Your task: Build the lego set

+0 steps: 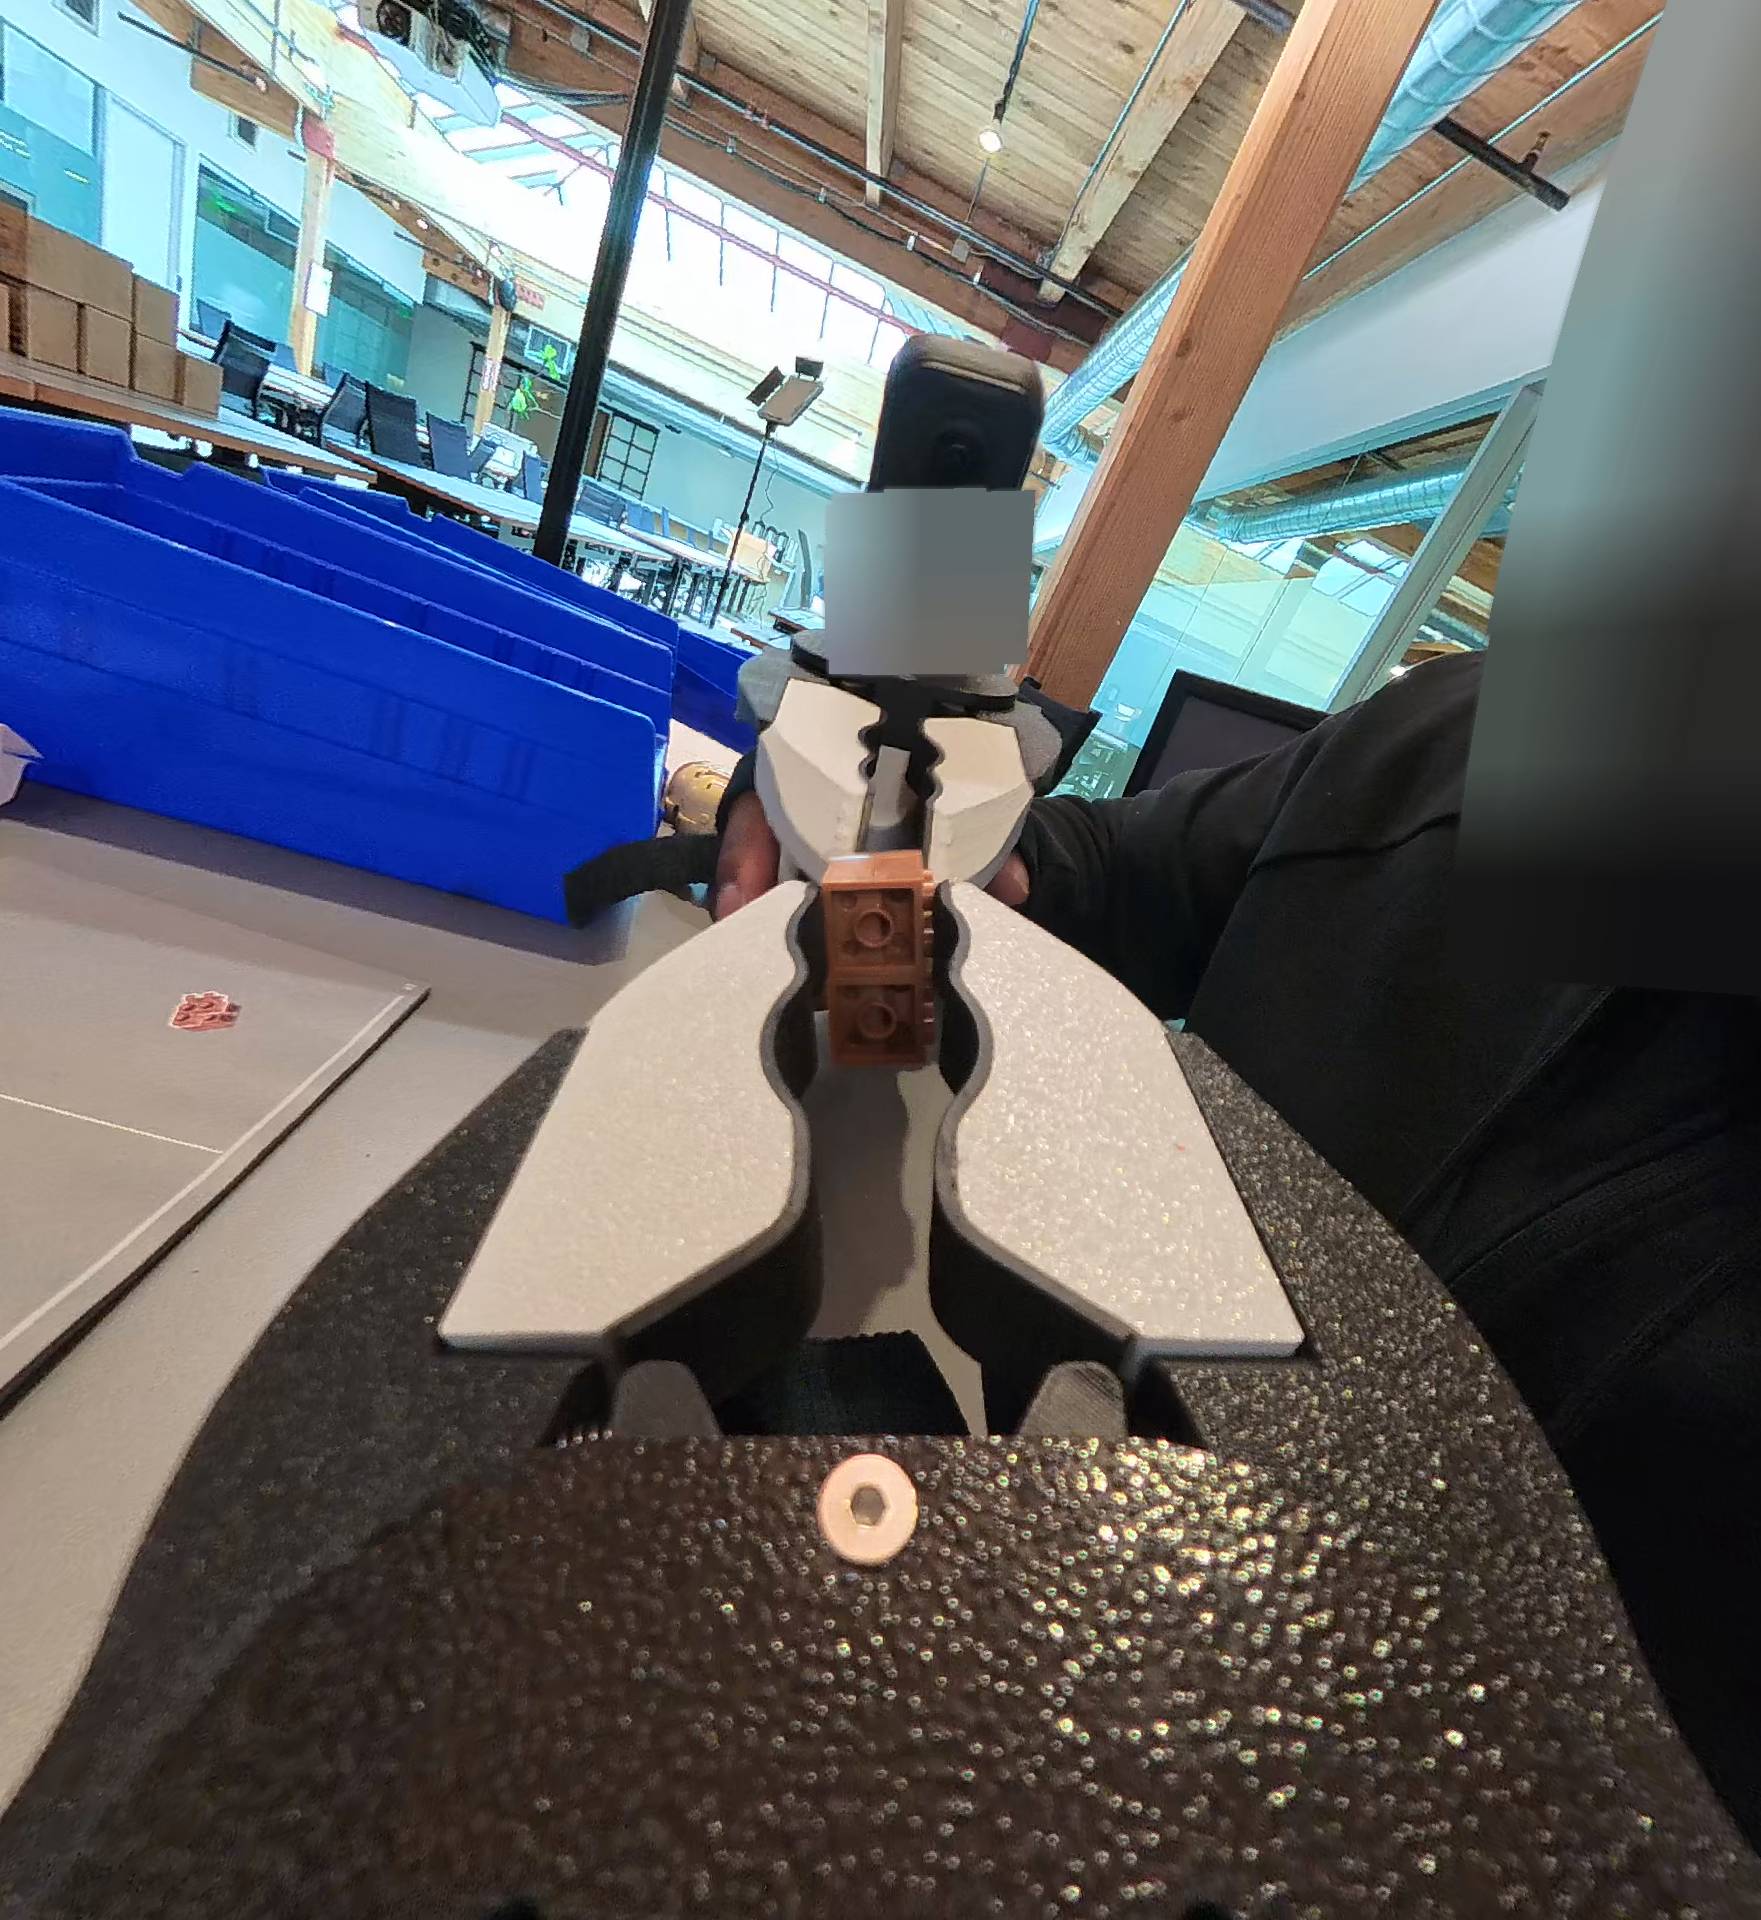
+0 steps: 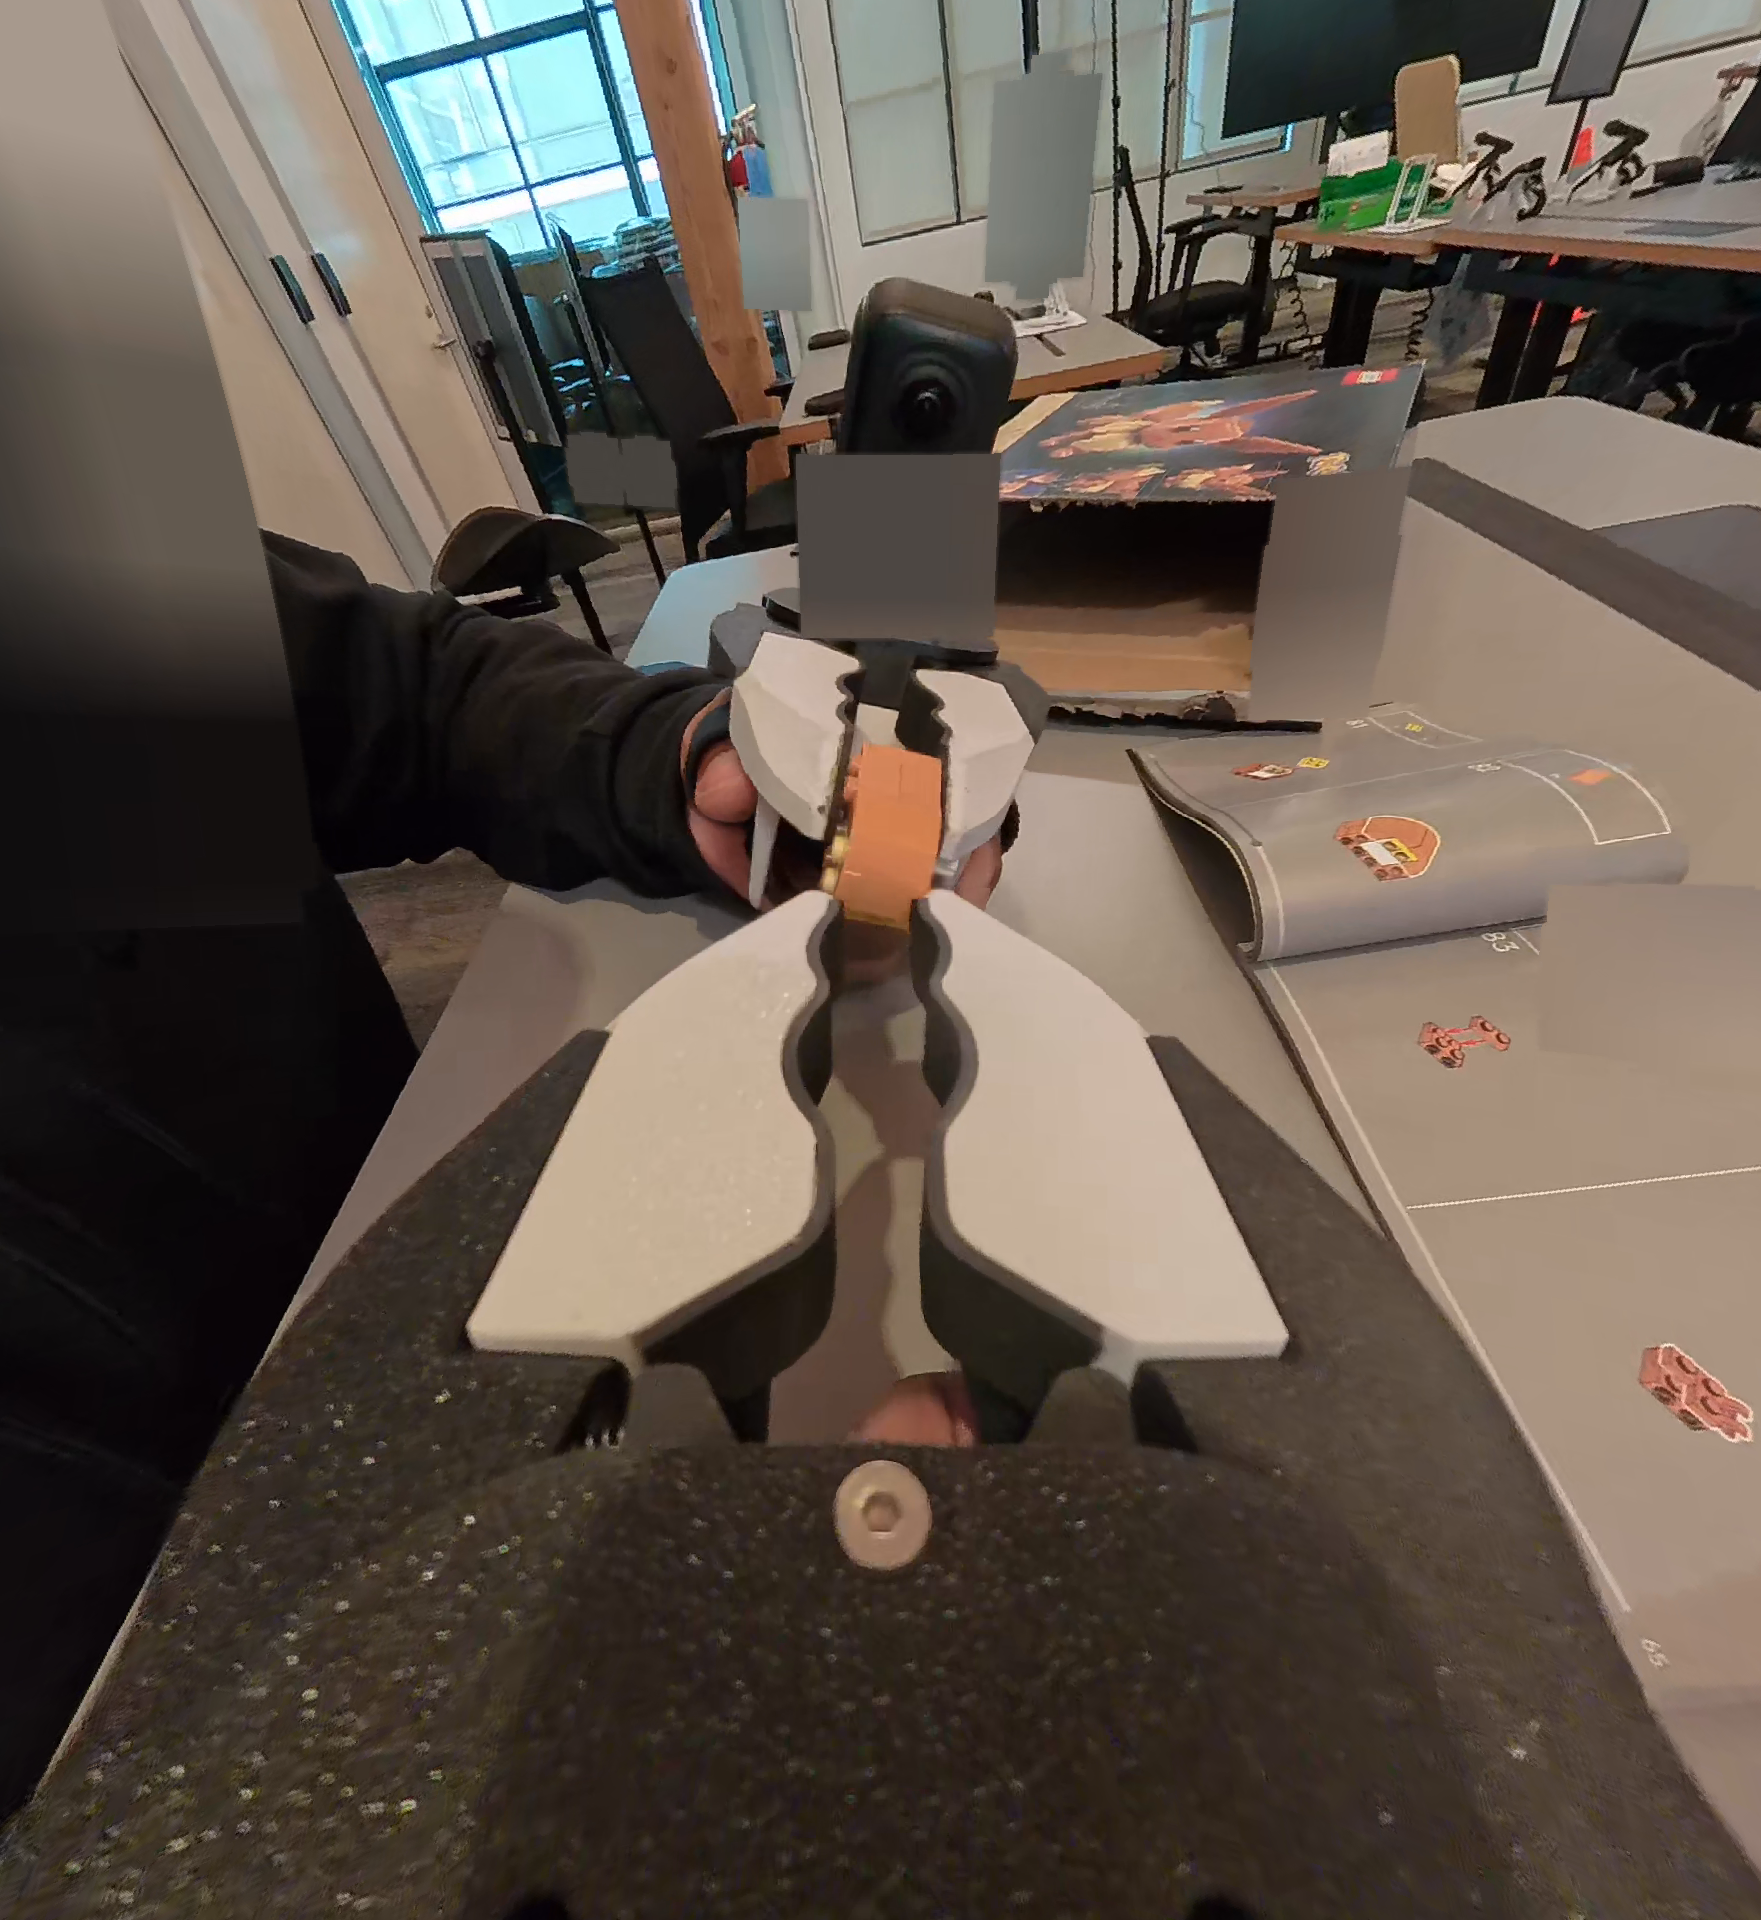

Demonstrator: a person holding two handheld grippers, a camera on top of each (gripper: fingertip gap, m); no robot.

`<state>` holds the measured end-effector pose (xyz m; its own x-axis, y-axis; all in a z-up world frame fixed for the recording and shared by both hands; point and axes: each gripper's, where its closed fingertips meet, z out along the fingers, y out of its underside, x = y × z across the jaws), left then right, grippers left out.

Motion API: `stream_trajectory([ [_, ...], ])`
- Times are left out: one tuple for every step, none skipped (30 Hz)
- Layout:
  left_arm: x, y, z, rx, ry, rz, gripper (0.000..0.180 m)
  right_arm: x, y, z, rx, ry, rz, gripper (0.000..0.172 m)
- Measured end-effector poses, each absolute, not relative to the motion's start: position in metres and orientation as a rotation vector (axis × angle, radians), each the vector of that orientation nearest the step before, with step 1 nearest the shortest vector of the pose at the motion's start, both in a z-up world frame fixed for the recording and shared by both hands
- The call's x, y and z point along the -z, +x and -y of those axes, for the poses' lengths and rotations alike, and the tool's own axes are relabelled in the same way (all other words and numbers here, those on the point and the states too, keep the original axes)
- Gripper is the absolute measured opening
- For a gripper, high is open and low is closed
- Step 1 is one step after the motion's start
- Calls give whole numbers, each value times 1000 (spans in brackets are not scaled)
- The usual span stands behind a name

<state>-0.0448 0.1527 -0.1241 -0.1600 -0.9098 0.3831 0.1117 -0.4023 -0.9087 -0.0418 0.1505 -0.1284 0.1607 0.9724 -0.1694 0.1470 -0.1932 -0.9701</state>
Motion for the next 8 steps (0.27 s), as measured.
stream_trajectory([
  [123,-45,-153,1676,-1318,-976,18,129,-42,-150,-1152,-1533,1124,12],
  [123,-45,-152,1673,-1317,-979,18,128,-42,-150,-1160,-1534,1121,12],
  [124,-45,-152,1669,-1315,-983,19,128,-42,-150,-1167,-1535,1119,12],
  [123,-45,-152,1669,-1314,-983,19,128,-42,-150,-1170,-1537,1117,12],
  [124,-45,-152,1668,-1314,-984,19,128,-42,-150,-1174,-1538,1115,12],
  [124,-45,-152,1666,-1314,-983,19,128,-42,-150,-1181,-1540,1113,13],
  [124,-45,-152,1665,-1314,-984,19,128,-42,-150,-1188,-1543,1112,13],
  [124,-45,-152,1664,-1314,-984,19,128,-42,-150,-1194,-1545,1109,13],
])
